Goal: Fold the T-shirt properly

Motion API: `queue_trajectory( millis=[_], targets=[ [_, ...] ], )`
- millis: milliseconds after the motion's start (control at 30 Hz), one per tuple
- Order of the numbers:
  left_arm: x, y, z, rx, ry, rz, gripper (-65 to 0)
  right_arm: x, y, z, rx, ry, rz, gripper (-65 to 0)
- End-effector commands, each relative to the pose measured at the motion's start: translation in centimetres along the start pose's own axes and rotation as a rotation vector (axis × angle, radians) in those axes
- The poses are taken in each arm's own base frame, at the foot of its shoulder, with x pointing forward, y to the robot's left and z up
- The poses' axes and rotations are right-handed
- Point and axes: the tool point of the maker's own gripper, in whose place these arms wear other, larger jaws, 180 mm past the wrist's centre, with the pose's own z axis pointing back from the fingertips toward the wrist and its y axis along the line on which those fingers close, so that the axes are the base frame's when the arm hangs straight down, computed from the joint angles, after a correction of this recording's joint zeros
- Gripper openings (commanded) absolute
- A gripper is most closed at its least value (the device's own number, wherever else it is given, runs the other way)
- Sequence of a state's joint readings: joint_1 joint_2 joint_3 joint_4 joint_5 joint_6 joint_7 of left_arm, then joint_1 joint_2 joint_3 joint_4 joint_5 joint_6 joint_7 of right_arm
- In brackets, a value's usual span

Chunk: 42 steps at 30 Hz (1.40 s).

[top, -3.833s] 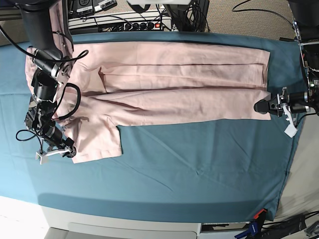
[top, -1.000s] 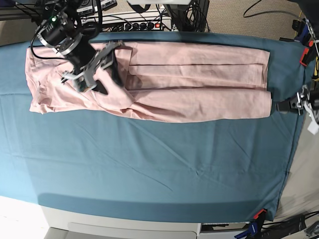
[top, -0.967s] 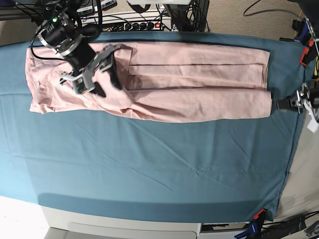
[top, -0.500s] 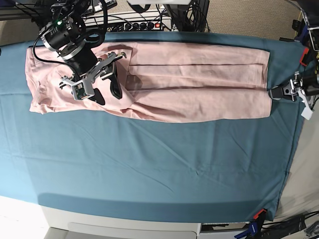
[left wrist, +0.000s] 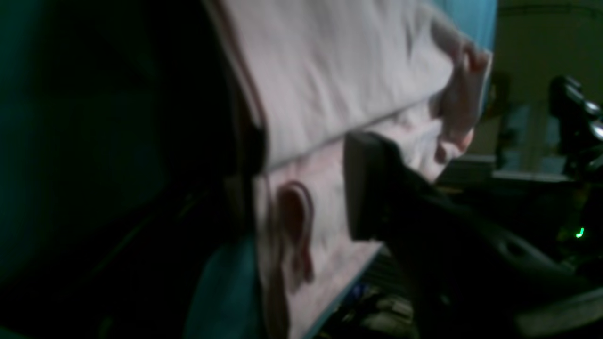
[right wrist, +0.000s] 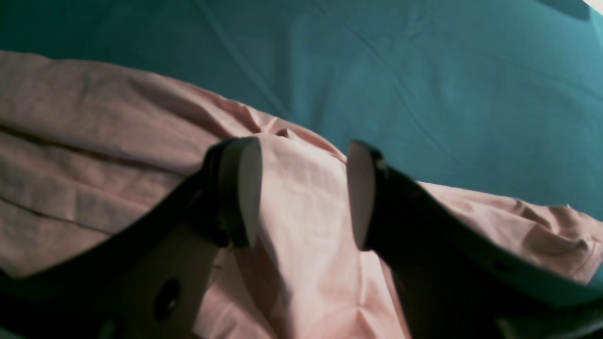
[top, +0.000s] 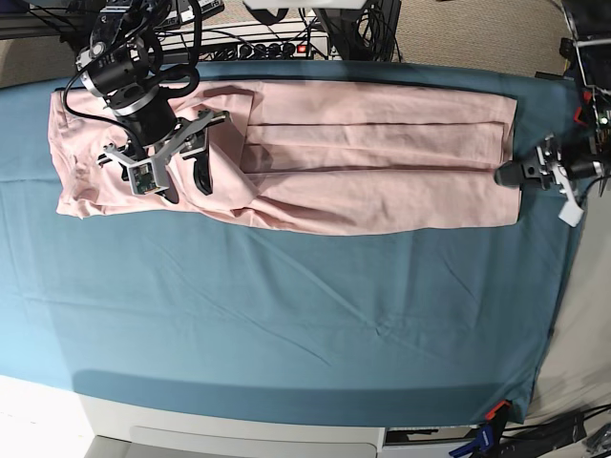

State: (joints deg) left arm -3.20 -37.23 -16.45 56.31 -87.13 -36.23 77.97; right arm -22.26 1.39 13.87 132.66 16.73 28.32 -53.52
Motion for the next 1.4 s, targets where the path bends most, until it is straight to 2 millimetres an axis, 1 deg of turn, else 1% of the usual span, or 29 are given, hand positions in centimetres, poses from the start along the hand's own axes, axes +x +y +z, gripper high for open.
queue_trajectory(
  millis=[0, 67, 167, 233, 300, 433, 667, 800, 900, 1033, 1100, 1167, 1267, 1367],
  targets=[
    [-0.6, -0.1, 0.5, 0.039, 0.067, -0.053, -33.1, 1.3, 0.1, 0.3, 0.004, -0.053, 0.006, -35.7],
    [-0.3, -1.6, 0.4, 0.027, 0.077, -0.152, -33.4, 1.3, 0.1, 0.3, 0.004, -0.054, 0.005, -35.7],
    [-0.2, -3.6, 0.2, 0.014, 0.089, -0.251, -33.5, 1.3, 0.1, 0.2, 0.004, -0.055, 0.005, -35.7],
    [-0.3, -4.4, 0.1, 0.011, 0.097, -0.279, -33.5, 1.3, 0.1, 0.2, 0.005, -0.056, 0.005, -35.7],
    [-0.3, -4.6, 0.1, 0.010, 0.097, -0.288, -33.5, 1.3, 0.1, 0.2, 0.005, -0.056, 0.004, -35.7],
    [-0.3, -4.6, 0.1, 0.010, 0.097, -0.288, -33.5, 1.3, 0.1, 0.2, 0.005, -0.057, 0.004, -35.7],
    [-1.3, -2.0, 0.5, 0.145, 0.173, -0.261, -33.5, 1.3, 0.0, 0.2, 0.001, -0.056, 0.000, -35.7],
    [-1.8, -0.9, 0.6, 0.203, 0.203, -0.241, -33.5, 1.3, -0.1, 0.2, -0.006, -0.056, -0.009, -35.7],
    [-2.2, -0.8, 0.0, 0.209, 0.207, -0.224, -33.5, 1.3, -0.2, 0.2, -0.009, -0.056, -0.013, -35.7],
    [-2.6, -1.3, -1.5, 0.179, 0.191, -0.212, -33.5, 1.3, -0.2, 0.2, -0.009, -0.056, -0.013, -35.7],
    [-2.3, -1.6, -2.1, 0.168, 0.158, -0.200, -33.5, 1.3, -0.2, 0.2, -0.009, -0.055, -0.013, -35.7],
    [-1.5, -1.2, -2.2, 0.191, 0.099, -0.165, -33.5, 1.2, -0.2, 0.2, -0.009, -0.055, -0.013, -35.7],
    [-0.2, -0.6, -1.4, 0.220, 0.010, -0.131, -33.5, 1.2, -0.2, 0.2, -0.009, -0.054, -0.013, -35.7],
    [0.6, -0.3, -0.3, 0.231, -0.037, -0.117, -33.5, 1.2, -0.2, 0.2, -0.009, -0.054, -0.013, -35.7]
  ],
)
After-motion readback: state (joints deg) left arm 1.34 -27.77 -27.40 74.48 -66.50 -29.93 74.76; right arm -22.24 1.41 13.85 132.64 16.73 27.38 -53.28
